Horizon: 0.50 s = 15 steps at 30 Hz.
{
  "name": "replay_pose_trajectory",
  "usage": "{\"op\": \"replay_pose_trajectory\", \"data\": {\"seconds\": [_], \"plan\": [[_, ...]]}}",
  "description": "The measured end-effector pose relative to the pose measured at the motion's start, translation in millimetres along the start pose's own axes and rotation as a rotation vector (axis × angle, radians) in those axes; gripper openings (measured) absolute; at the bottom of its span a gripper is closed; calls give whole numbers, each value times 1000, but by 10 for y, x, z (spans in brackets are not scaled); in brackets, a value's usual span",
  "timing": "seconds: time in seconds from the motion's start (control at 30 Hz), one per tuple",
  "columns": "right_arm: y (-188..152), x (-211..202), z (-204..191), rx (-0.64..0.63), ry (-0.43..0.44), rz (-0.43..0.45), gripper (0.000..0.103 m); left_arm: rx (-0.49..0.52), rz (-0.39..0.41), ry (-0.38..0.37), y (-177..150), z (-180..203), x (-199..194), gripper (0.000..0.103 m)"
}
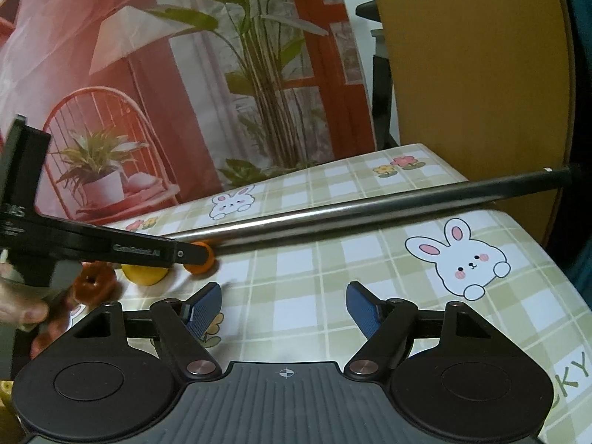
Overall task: Organize fruits
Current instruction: 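Grasp the small mandarin by the rod with the left tool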
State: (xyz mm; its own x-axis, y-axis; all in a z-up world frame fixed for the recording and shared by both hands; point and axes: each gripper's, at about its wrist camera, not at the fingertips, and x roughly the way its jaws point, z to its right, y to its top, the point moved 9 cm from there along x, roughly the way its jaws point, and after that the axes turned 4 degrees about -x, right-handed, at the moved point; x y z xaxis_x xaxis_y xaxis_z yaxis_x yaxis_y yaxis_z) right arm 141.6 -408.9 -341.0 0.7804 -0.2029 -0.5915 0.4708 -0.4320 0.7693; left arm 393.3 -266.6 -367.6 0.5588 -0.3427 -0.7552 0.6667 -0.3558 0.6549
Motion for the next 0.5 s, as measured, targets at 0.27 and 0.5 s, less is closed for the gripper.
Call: {"op": "replay_pose_trajectory", "data": {"seconds": [0.27, 0.5], "plan": [[-53, 36, 41, 27, 8, -3, 72, 36, -29, 28, -10, 2, 107, 42], [-94, 50, 44, 40, 13, -10, 72, 33, -38, -3, -56, 30, 67, 36]]}}
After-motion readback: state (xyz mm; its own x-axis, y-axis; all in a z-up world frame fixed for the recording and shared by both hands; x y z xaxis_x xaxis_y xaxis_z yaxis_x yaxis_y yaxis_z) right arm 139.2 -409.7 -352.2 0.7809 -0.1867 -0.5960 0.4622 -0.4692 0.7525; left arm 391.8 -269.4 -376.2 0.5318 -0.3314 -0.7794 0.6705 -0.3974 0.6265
